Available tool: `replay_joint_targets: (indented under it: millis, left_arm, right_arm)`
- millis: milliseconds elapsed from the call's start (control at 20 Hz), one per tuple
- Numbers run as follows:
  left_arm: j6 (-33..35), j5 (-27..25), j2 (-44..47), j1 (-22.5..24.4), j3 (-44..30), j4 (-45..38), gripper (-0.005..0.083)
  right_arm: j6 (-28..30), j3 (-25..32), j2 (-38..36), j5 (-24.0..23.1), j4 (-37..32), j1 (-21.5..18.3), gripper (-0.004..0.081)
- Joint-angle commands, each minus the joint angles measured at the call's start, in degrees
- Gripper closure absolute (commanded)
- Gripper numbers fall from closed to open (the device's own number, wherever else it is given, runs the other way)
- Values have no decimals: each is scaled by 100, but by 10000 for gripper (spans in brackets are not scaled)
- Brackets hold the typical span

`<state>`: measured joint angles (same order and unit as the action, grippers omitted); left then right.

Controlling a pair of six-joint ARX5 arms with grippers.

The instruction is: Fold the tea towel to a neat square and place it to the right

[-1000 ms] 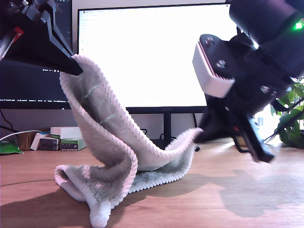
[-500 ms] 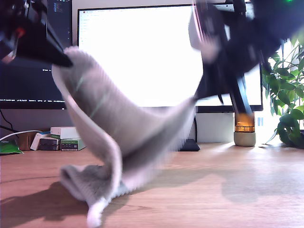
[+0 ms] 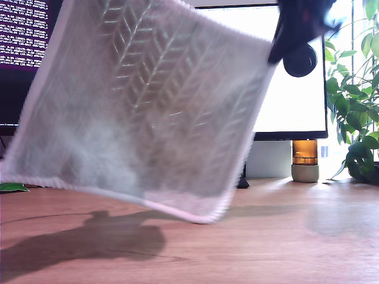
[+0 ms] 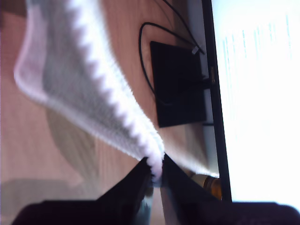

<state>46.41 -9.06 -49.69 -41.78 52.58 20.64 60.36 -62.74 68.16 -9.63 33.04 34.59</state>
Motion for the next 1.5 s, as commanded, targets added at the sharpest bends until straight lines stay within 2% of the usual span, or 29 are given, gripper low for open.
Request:
replay_joint_targets:
  millis: [0,200,450,750,900,1050,1200,1300,1450]
  left_arm:
    - [-61,111,-15,4,199,107,798]
    - [-365,365,-22,24,415,490,798]
    - [-946,1043,-216,278,415,817,798]
    - [-1012,1633,-870,782,415,520,798]
    - [-887,1714,-1276,1207,415,-321,798]
    - [-822,2092,-1539,1622,431,-1075,798]
    - [-894,2319,-1631,1873,433,-1078,798]
    - [-892,2544,-1631,1897,433,-975,797]
    - [-892,2736,-1631,1884,433,-376,797]
  right_arm:
    - [-136,-332,-122,-9,511,26,781]
    - [-382,-981,-149,63,1504,85,781]
    - [-678,-1154,-28,461,2271,177,781]
    - [-660,-1163,660,326,1707,164,781]
    - [-586,-1165,1185,-68,966,83,781]
    - [-341,-1329,1495,-664,448,-103,781]
    - [-407,-1639,1504,-894,538,-168,781]
    - [-669,-1808,1504,-872,833,-170,781]
    - [-949,-1832,1504,-358,1314,-20,781]
